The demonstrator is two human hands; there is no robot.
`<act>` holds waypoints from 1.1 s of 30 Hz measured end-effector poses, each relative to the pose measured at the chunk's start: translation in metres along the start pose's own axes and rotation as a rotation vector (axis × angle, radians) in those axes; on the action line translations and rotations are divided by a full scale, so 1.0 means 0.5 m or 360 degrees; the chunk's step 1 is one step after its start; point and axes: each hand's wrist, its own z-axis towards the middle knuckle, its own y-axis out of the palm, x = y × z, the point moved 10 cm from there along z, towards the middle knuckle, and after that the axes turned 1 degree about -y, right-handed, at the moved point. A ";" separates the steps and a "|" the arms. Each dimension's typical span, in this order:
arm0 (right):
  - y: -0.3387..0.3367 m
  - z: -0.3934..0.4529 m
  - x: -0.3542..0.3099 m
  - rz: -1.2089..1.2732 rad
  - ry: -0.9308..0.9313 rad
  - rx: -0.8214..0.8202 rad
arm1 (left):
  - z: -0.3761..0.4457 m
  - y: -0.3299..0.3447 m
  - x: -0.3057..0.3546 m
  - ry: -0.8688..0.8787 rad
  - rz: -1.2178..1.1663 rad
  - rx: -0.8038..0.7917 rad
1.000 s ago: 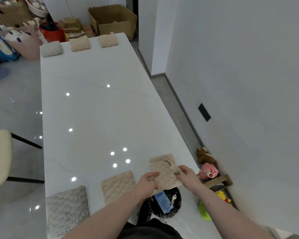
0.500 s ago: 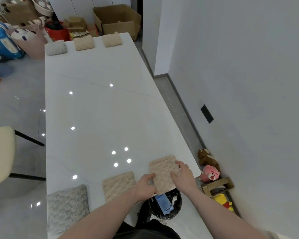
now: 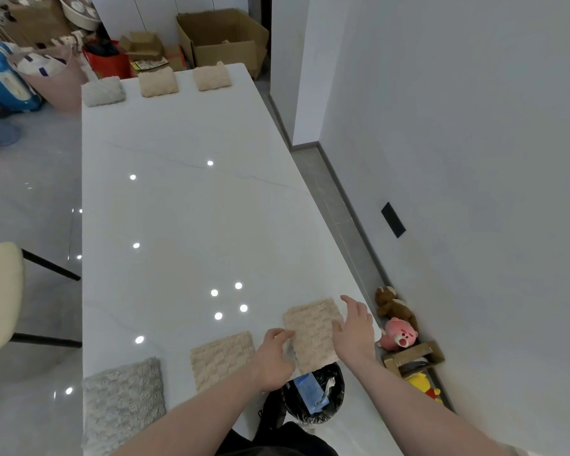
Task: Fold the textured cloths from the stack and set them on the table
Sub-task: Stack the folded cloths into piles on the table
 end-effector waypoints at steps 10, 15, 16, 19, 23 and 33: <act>0.137 -0.078 -0.035 -0.0444 -0.0355 -0.0530 | -0.029 -0.029 -0.035 0.0019 0.1036 0.0298; 0.150 -0.066 -0.032 -0.0442 -0.0392 -0.0635 | -0.039 -0.058 -0.098 -0.0070 0.1065 0.0265; 0.146 -0.063 -0.034 -0.0438 -0.0397 -0.0654 | -0.035 -0.055 -0.110 -0.0076 0.1062 0.0191; 0.136 -0.063 -0.039 -0.0348 -0.0348 -0.0629 | -0.028 -0.055 -0.133 -0.0052 0.1073 0.0061; 0.116 -0.105 -0.072 -0.0084 -0.0265 -0.0325 | -0.042 -0.088 -0.137 0.0042 0.0959 0.0157; 0.290 -0.333 -0.282 0.0059 -0.0524 -0.0487 | -0.223 -0.272 -0.368 0.0065 0.0698 0.0522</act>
